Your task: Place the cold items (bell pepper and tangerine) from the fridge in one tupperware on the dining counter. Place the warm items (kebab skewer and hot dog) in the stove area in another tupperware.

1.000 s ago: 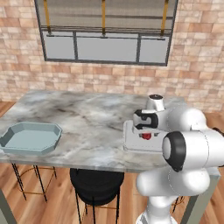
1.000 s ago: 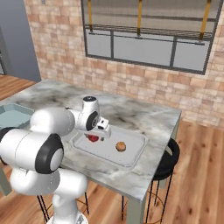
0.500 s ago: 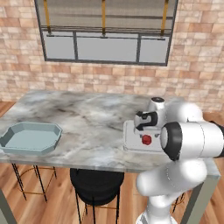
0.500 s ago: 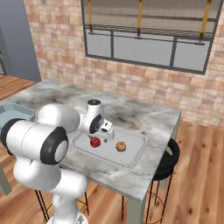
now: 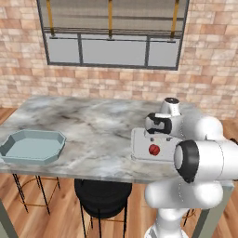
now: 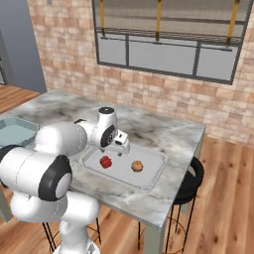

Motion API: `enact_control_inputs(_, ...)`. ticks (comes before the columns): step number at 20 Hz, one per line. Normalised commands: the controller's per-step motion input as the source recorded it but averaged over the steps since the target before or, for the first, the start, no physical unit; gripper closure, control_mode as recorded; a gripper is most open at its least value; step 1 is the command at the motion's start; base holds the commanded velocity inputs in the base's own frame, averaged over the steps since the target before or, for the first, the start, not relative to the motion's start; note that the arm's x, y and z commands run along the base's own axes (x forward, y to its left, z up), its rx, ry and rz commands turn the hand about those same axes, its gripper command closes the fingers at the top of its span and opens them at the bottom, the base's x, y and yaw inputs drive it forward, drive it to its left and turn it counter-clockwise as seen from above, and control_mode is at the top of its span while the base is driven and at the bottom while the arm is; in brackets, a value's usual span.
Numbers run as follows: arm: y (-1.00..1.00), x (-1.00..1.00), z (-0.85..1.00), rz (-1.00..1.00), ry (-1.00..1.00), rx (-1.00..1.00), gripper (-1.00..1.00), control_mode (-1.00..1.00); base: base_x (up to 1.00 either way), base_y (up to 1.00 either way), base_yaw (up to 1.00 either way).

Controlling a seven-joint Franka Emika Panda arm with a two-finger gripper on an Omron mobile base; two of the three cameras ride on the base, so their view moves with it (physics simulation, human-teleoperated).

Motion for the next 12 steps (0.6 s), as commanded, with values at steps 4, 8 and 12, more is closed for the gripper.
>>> enact_control_inputs(4, 0.00, -0.75, 0.89, 0.01, -0.17, 0.00, -1.00, -1.00, 0.00, 0.00, 0.00)
enact_control_inputs(8, 0.00, -0.59, 0.99, 0.00, -0.12, -0.02, -1.00, -1.00, 0.00, 0.00, 0.00)
enact_control_inputs(12, 0.07, -0.52, 0.93, 0.00, -0.05, -0.05, -1.00, -1.00, 0.00, 0.00, 0.00)
